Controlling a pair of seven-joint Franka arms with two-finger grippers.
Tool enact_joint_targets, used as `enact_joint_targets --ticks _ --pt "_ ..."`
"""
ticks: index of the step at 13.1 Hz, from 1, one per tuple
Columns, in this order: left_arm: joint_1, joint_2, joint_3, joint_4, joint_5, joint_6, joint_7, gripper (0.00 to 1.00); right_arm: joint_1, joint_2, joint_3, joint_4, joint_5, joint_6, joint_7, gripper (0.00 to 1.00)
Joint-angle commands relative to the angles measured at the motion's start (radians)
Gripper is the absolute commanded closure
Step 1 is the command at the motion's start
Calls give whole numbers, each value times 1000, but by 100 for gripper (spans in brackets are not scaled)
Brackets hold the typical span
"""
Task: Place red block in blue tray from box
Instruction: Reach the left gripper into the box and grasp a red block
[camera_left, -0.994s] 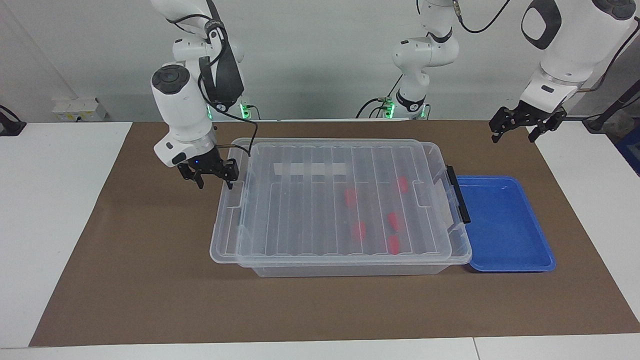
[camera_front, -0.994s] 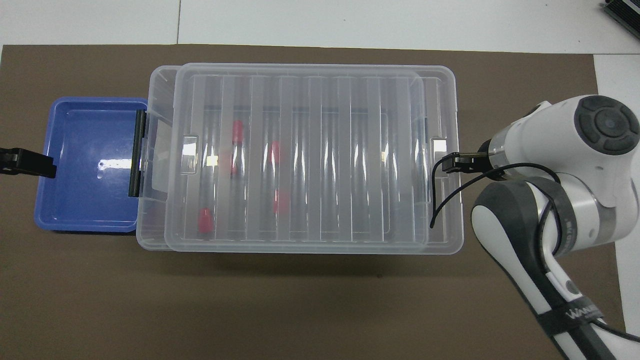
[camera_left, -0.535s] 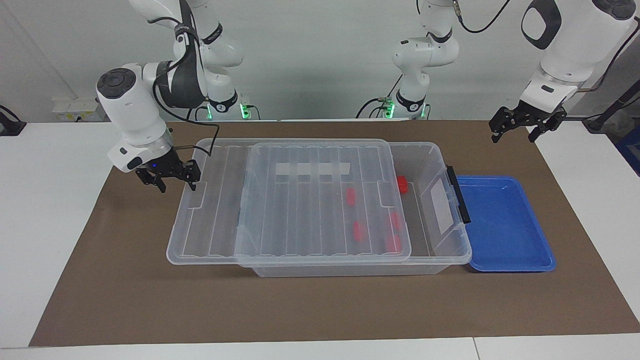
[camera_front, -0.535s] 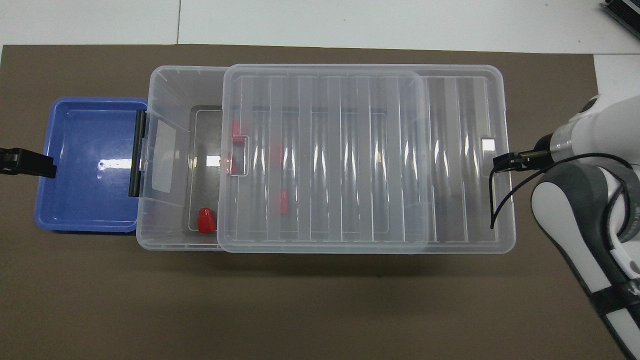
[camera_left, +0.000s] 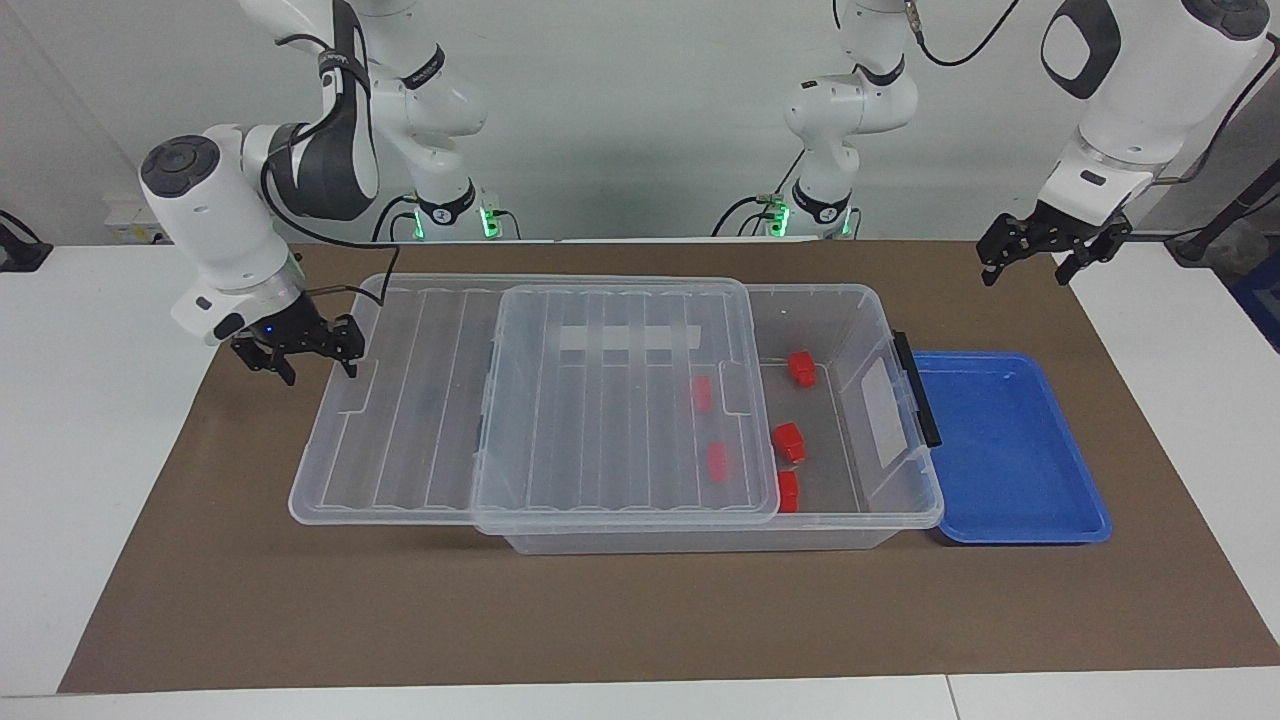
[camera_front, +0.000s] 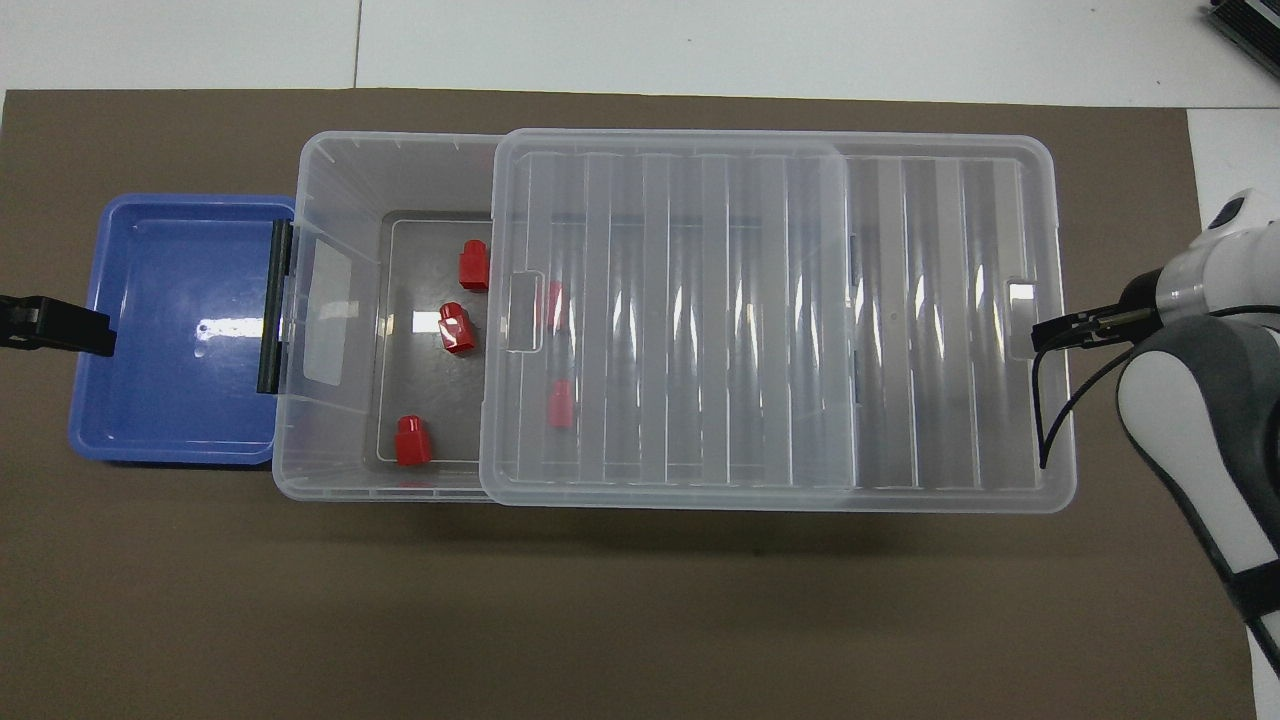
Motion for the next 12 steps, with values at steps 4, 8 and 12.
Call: enact_joint_targets --ticks 4,8,12 --pt "-66 -29 -14 -30 -26 89 -190 0 -46 -22 9 -24 11 5 -99 16" --pt "-198 17 -20 -21 -83 217 -524 0 -55 -22 7 -24 9 7 -120 16" --pt "-299 152 -18 -74 -33 402 -603 0 -69 -18 7 -24 9 12 -136 15"
